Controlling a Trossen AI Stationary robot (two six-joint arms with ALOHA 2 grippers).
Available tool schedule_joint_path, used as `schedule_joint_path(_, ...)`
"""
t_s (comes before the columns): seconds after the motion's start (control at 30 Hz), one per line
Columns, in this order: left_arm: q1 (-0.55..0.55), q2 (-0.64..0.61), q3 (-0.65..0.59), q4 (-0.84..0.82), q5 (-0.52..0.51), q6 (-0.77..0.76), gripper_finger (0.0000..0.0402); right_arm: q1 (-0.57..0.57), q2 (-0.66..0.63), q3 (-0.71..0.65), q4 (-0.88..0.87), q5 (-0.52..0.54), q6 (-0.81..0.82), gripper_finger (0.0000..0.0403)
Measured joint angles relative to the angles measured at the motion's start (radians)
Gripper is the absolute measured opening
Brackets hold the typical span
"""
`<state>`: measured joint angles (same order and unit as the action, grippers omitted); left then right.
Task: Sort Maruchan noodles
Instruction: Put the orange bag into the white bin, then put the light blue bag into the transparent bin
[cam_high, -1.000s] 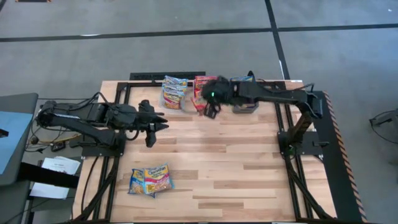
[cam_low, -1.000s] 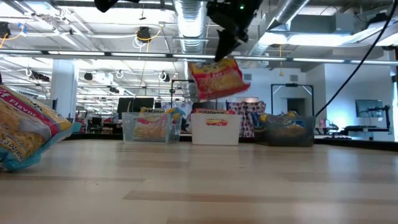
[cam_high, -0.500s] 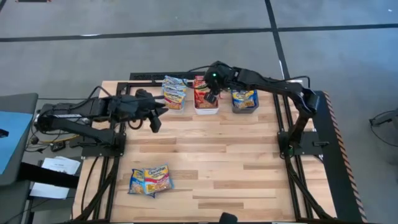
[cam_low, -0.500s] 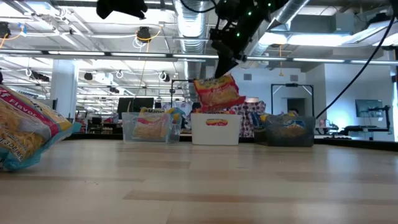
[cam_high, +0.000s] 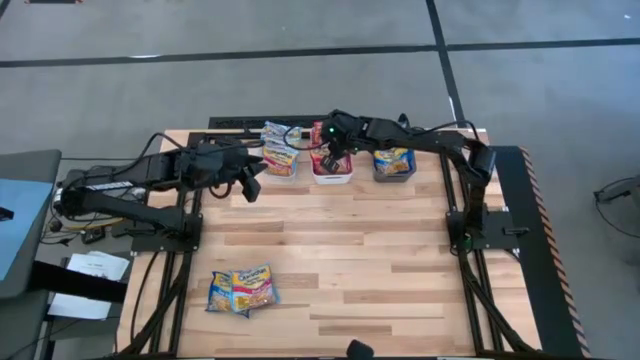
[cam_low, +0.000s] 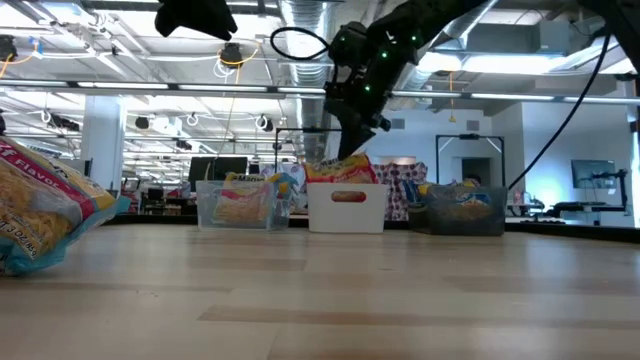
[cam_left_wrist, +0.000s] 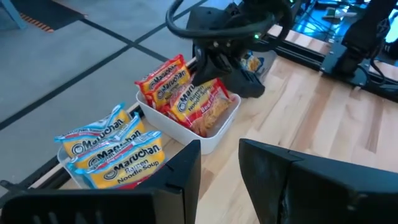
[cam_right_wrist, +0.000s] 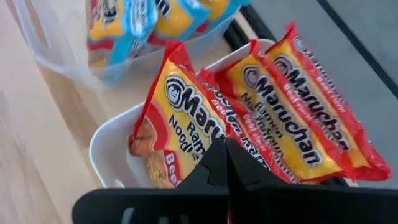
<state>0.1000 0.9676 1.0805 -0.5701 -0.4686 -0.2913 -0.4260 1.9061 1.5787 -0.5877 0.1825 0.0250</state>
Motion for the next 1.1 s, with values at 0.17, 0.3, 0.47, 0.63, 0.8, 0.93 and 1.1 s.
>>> schedule_joint_path(0.17, 0.004, 0.000, 0.000, 0.000, 0.000, 0.000, 0.0095, 0.007, -0.002, 0.000, -0.039, 0.006, 0.016, 0.0006)
schedule_joint_path(0.3, 0.004, 0.000, 0.000, -0.002, 0.000, 0.000, 0.0095, 0.007, -0.002, 0.000, -0.113, 0.000, 0.044, 0.0035)
schedule_joint_path(0.47, 0.004, 0.000, 0.000, -0.016, -0.001, 0.000, 0.0095, 0.006, -0.002, 0.000, -0.145, 0.000, 0.047, 0.0066)
schedule_joint_path(0.63, 0.004, 0.000, -0.001, -0.026, -0.001, 0.000, 0.0095, 0.005, -0.002, 0.000, -0.164, -0.002, 0.046, 0.0095)
schedule_joint_path(0.8, 0.004, 0.000, -0.001, -0.025, -0.003, 0.000, 0.0095, -0.010, -0.009, 0.036, -0.221, -0.002, 0.037, 0.0132)
schedule_joint_path(0.93, 0.004, 0.000, -0.001, -0.014, -0.034, 0.047, 0.0095, -0.017, -0.009, 0.096, -0.271, -0.002, 0.017, 0.0160)
schedule_joint_path(1.1, 0.004, 0.000, -0.001, -0.015, -0.056, 0.051, 0.0095, -0.017, -0.009, 0.166, -0.351, -0.017, 0.018, 0.0184)
